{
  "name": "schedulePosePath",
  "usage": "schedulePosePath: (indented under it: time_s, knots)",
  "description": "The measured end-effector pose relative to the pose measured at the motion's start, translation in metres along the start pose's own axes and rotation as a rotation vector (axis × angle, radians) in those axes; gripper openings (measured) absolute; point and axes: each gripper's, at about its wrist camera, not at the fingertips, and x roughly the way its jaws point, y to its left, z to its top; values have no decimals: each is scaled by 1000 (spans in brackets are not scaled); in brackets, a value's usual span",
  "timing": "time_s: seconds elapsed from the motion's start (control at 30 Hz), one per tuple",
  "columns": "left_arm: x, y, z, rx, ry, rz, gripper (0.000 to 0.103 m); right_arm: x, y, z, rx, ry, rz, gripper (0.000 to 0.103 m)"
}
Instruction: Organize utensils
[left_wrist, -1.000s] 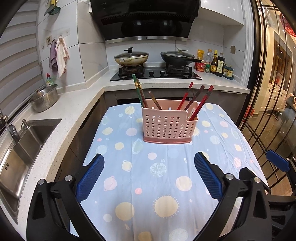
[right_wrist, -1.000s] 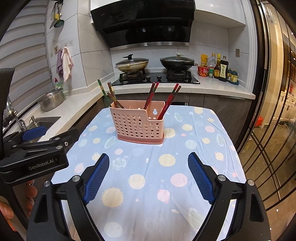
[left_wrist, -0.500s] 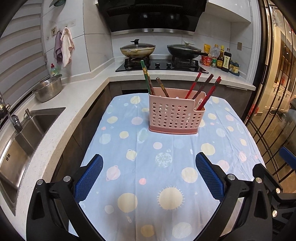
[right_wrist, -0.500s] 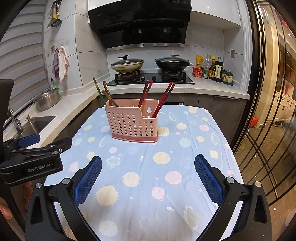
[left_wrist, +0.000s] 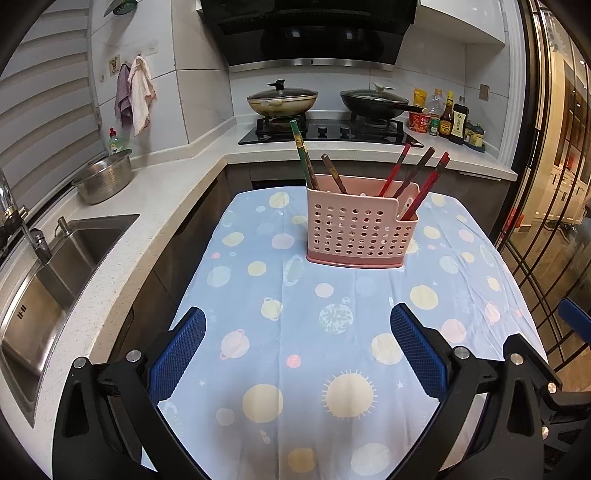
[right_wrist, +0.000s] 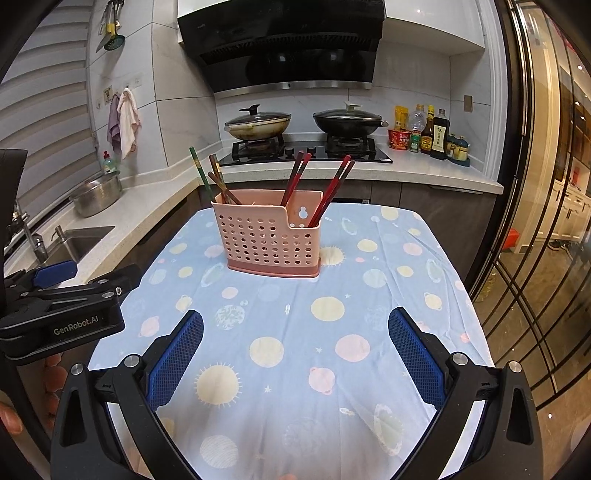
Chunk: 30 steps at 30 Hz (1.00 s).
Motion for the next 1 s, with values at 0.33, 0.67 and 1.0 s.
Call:
schedulePosePath:
  time_s: [0.33,0.67,1.0]
  knots:
    - [-3,1,0,6,-12,13,96,2,2,-2,-1,4,4,96]
    - [-7,2,2,19,-23,31,96,5,5,-5,0,8,7,96]
    - [-8,-2,0,31,-30,33,96,5,4,-4,1,11,10,96]
